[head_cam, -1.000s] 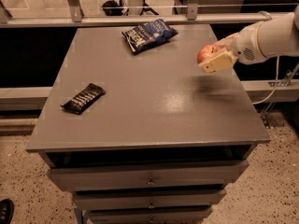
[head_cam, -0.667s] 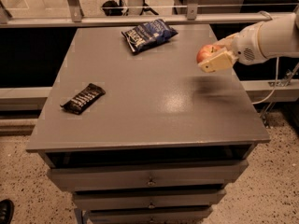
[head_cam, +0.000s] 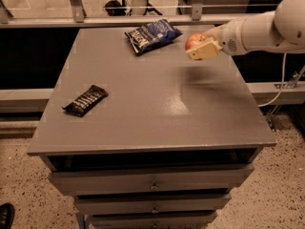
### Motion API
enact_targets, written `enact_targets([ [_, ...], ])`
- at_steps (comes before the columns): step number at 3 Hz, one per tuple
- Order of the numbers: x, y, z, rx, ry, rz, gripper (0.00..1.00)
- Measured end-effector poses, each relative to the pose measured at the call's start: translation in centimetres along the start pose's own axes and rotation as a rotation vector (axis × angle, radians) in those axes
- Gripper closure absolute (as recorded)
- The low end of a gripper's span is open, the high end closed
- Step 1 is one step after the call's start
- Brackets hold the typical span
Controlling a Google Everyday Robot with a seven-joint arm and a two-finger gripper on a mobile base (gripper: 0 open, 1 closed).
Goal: Move apple near blue chip bag
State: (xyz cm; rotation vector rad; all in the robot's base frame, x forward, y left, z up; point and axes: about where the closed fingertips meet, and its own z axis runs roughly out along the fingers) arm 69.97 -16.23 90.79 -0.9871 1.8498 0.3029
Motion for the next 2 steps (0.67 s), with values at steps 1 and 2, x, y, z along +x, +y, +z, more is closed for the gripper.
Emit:
enact_targets([
  [1,-2.0,-2.2,3.1,0.018,-0.028,-0.008,1.0],
  [2,-3.1,-3.1,6.1,0.032,0.004,-0.025,1.0],
])
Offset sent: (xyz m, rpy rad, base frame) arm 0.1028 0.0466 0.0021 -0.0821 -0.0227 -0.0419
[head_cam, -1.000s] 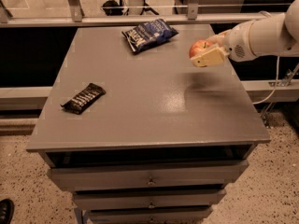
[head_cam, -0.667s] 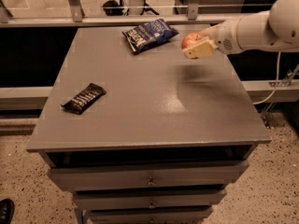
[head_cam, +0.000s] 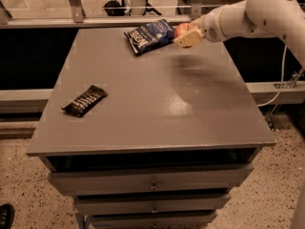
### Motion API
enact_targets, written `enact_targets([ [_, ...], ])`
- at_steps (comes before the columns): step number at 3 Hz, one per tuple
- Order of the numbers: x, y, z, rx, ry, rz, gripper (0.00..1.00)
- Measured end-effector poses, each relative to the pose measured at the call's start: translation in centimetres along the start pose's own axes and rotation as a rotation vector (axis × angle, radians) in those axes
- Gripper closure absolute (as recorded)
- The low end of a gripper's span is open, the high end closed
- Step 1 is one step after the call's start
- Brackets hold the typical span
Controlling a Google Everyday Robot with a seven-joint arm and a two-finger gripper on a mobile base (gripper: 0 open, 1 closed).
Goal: Move apple near blue chip bag
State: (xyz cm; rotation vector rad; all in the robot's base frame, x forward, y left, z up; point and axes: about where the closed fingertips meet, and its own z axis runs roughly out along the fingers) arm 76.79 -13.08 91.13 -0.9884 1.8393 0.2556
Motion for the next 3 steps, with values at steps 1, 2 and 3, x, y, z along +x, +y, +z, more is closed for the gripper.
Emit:
enact_targets([
  [1,0.1,-0.3,3.2,-0.011,0.037,0.006,1.0],
  [2,0.8,-0.5,6.4,-0.02,0.063,0.037,1.0],
  [3,1.7,-1.1,8.8,-0.02,0.087,0.083,0.82],
])
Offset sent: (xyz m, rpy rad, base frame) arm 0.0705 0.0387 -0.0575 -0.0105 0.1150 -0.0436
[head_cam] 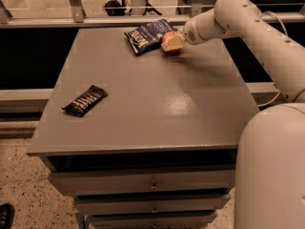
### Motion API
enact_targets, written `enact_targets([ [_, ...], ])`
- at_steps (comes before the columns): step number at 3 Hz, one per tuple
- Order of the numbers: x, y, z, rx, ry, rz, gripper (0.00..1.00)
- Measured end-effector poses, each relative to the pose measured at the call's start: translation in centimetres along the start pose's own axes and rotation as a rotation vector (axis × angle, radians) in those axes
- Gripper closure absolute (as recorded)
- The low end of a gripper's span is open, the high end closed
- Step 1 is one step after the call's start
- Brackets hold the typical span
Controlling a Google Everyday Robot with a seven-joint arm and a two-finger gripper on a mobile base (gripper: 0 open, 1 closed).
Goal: Move apple near blue chip bag
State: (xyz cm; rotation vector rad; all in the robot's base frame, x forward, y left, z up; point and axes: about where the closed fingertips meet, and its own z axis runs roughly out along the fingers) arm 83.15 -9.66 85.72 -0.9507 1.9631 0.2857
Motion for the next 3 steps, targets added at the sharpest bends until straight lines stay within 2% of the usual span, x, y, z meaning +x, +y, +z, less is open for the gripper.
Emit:
enact_targets([
  [1,0.55,-0.87,0.82,0.015,0.011,0.035,0.59],
  [3,0.71,-1.12,1.1,0.018,0.014,0.047,0.12],
])
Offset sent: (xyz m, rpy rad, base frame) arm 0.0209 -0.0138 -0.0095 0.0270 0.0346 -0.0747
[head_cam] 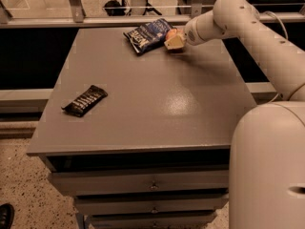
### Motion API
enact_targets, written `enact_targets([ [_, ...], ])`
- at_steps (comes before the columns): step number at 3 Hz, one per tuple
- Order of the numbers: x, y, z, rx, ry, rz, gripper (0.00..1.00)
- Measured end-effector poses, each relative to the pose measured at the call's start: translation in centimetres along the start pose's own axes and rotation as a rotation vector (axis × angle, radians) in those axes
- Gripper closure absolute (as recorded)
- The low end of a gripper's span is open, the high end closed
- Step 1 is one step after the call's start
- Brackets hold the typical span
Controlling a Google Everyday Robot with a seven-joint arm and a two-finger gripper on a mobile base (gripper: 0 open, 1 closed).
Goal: Move apple near blue chip bag
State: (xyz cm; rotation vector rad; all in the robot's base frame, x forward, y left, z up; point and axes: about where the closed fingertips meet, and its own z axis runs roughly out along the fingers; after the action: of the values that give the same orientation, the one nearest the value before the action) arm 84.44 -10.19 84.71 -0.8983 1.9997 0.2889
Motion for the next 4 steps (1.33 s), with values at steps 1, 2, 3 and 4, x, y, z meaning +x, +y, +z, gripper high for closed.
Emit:
enact_targets([
  [1,0.2,-0.2,0.0,-0.001,0.002,0.013,0.0],
  [2,-0.1,-0.4,-1.4,-0.014,-0.027,0.029,0.0],
  [3,0.2,-0.8,-4.5,-0.028,-0.078,0.037,0.0],
  [4,1.9,-1.4,-8.2,-0.072,-0.147,0.05,0.0],
])
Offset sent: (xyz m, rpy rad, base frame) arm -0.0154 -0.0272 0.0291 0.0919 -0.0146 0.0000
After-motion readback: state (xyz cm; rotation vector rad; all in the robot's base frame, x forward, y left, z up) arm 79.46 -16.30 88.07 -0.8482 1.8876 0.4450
